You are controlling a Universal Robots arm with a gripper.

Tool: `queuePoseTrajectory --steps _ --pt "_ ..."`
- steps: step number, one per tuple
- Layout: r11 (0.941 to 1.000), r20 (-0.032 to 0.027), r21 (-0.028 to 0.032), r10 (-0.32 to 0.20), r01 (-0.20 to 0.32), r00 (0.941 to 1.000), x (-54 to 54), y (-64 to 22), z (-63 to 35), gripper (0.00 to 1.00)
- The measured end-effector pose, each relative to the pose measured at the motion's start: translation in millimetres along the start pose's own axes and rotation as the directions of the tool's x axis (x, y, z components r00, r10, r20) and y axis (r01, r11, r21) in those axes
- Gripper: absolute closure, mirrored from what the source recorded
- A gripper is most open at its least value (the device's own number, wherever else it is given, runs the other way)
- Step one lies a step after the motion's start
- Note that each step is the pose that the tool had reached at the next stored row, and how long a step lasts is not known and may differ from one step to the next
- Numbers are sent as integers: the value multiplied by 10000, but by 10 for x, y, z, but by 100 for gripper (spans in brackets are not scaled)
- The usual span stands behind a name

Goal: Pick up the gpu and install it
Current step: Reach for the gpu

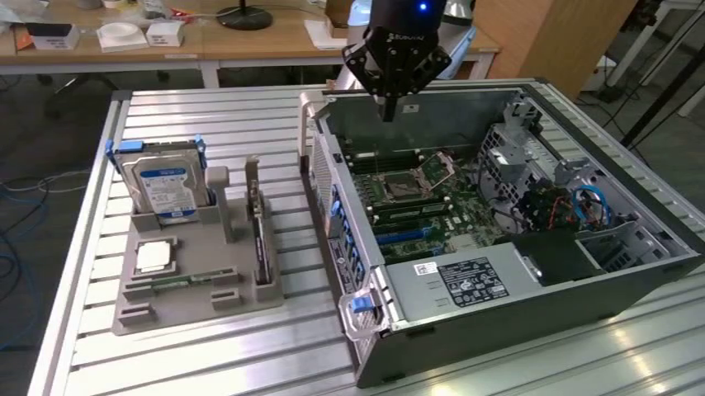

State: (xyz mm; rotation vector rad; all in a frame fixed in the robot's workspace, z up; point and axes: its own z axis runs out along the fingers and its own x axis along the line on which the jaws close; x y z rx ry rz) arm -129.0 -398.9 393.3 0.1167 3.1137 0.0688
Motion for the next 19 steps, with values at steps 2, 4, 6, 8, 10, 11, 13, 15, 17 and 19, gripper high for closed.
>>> queuePoseTrajectory --steps 2,4,6,8,10,11,13,15,17,19 --pt "10000 0 0 0 0 10000 35 -2 -1 89" --pt "10000 0 0 -1 1 10000 72 -5 -1 89" --pt "10000 0 0 -1 1 10000 117 -9 -2 89" --pt "10000 0 -1 0 0 10000 173 -13 -3 89" --pt "10000 0 0 -1 1 10000 223 -17 -4 89" --pt "10000 0 0 -1 1 10000 246 -18 -5 89" --pt "10000 0 0 0 0 10000 291 -22 -5 89" --pt "10000 0 0 0 0 10000 327 -24 -6 89" --pt "10000 0 0 0 0 10000 357 -27 -7 89" --pt "10000 -1 0 -1 1 10000 393 -29 -8 89"
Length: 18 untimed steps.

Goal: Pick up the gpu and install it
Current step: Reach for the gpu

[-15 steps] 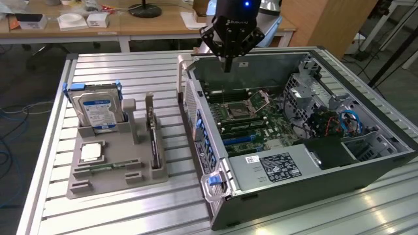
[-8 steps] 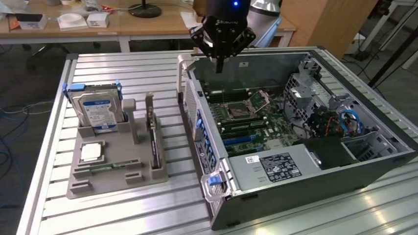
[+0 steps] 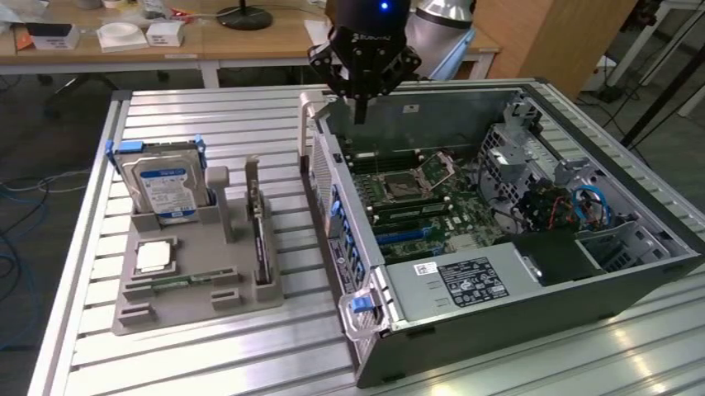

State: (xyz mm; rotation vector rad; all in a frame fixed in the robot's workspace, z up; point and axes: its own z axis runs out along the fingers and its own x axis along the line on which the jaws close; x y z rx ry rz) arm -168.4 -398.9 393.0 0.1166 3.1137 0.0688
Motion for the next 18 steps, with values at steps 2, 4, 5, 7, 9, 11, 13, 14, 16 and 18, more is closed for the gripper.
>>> queuePoseTrajectory --steps 2,4,5,7,9,11,13,14,16,18 --pt "10000 1 -1 0 0 10000 39 -3 0 89" --pt "10000 0 0 0 0 10000 76 -6 -1 89" --pt "10000 0 0 1 -1 10000 94 -7 -2 89" --pt "10000 1 -1 1 -1 10000 130 -10 -2 89" --pt "10000 1 -1 0 0 10000 172 -13 -3 89" --pt "10000 0 -1 -1 1 10000 211 -16 -4 89" --pt "10000 1 0 0 0 10000 250 -19 -5 89" --pt "10000 1 -1 0 0 10000 268 -20 -6 89" --pt "10000 0 0 1 -1 10000 304 -23 -6 89" --pt "10000 0 0 0 0 10000 344 -26 -8 89"
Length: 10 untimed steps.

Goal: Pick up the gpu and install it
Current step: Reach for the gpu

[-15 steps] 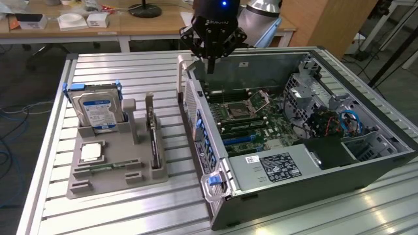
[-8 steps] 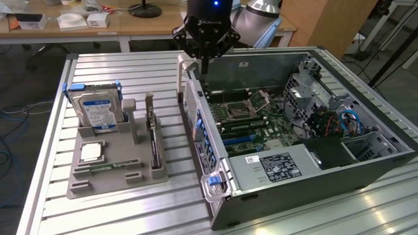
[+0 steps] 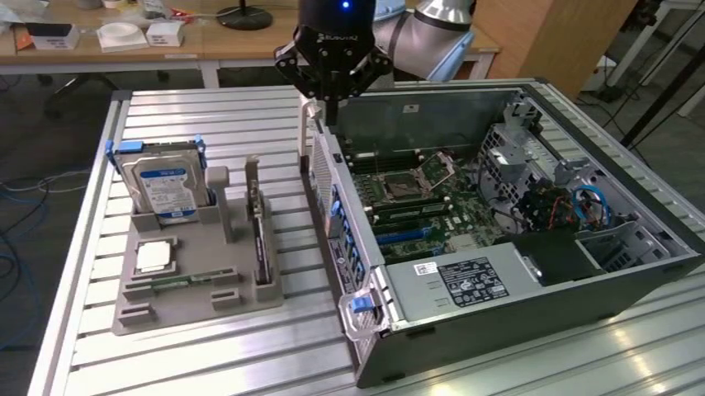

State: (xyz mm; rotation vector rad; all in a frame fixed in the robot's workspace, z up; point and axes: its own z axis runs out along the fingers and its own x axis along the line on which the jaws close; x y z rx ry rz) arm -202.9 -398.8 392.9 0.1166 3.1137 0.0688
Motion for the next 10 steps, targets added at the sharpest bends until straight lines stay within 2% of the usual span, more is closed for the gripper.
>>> queuePoseTrajectory --steps 10 --pt "10000 0 0 0 0 10000 175 -13 -4 89"
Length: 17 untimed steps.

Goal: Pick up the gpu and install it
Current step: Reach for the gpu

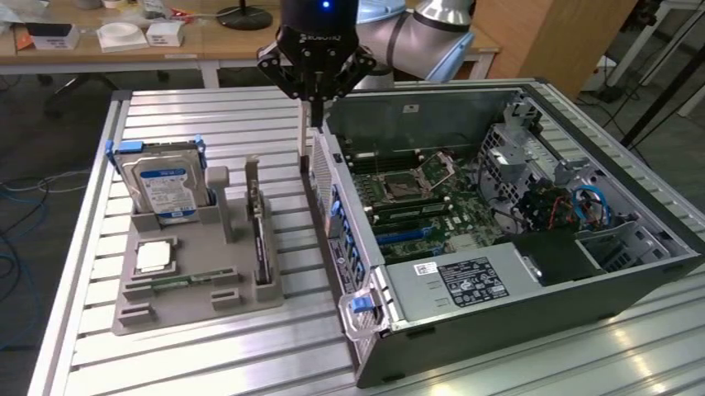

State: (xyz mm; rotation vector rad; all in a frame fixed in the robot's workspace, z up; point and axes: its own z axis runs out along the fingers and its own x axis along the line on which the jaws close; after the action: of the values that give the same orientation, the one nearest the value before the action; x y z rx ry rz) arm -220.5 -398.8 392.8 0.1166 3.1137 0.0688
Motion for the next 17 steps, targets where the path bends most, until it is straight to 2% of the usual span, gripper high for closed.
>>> queuePoseTrajectory --steps 17 --pt "10000 1 0 0 0 10000 258 -19 -6 89"
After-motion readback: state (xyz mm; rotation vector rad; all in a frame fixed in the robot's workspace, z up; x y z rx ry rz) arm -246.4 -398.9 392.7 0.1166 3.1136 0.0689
